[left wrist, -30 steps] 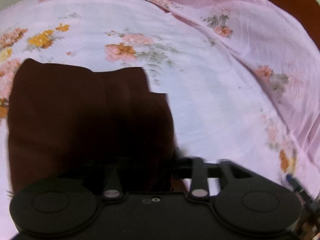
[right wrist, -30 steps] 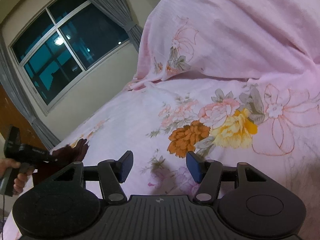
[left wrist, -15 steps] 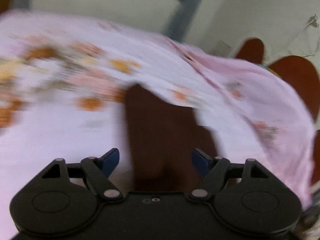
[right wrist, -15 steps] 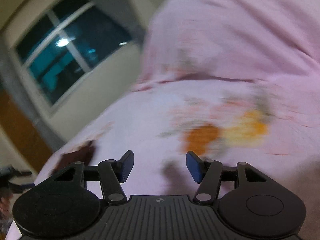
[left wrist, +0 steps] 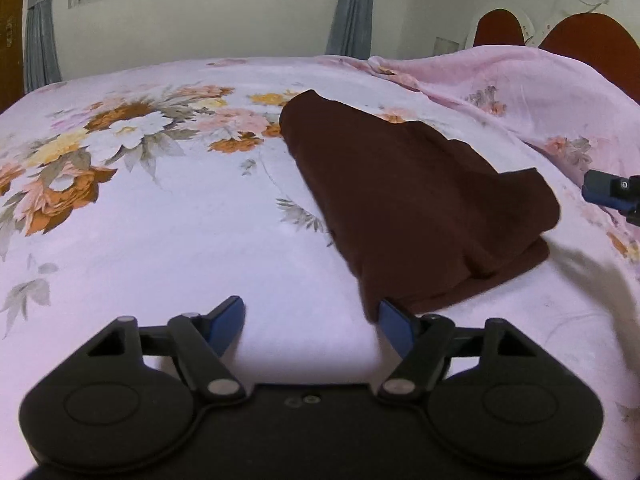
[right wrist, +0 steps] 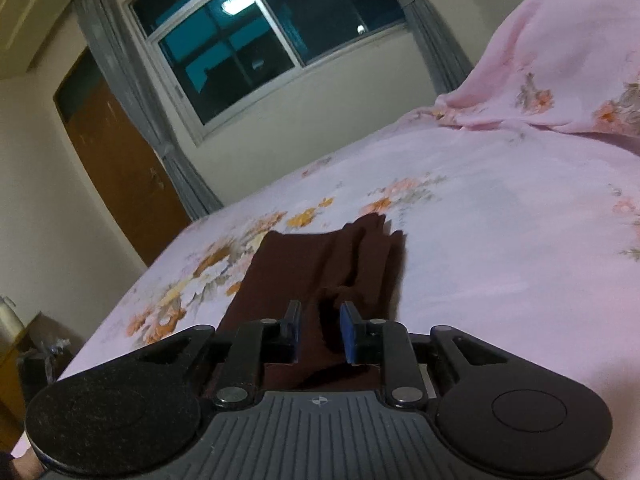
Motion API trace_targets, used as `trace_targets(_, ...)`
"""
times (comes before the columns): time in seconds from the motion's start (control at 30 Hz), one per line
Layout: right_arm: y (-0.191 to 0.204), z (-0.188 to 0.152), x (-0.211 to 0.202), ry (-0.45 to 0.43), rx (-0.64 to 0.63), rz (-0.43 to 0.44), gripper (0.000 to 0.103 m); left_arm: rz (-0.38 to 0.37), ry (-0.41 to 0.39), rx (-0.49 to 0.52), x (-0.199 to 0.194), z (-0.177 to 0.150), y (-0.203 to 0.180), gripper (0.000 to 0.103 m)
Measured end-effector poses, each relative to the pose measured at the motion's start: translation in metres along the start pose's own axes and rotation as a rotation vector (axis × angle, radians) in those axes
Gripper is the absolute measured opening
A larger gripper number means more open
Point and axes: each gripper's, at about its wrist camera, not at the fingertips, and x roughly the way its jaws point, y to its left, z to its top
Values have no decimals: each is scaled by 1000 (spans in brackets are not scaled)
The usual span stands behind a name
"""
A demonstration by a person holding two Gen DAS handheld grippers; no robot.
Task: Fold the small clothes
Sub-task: 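Grasp the folded sweater's edge with the left tool while the right tool grasps it too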
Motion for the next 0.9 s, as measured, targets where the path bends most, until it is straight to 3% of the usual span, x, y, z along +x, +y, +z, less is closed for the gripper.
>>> trace_targets(0.23,-3,-3,55,136,-41,-42,23,-36,5,-5,11,-7,12,79)
trace_targets(0.3,-2,-5,56,122,-37,-2,22,-47,11,26,9,-7,11,77)
trace_targets(0.33,1,-6,56,127,-56,16,4,-59,10,28,8,-7,12,77)
trace_targets(0.4,7,-9,52,116,-123,-17,2,-80,11,22,7,-9,13,77)
trace_targets(0.6,5,-12,42,86,-111,-15,2,-154,-5,-27,6,-9,14,77)
trace_targets(0.73,4,-7,27,32,-88,-4,2,-81,-1,-16,11,-8,14,79)
trace_targets(0.8,-2,-7,27,59,-59,5,2,-69,-2,-34,15,-8,18,79)
trace_targets(0.9,-24,-28,52,161,-47,-118,2,-56,1,-21,15,-9,17,79)
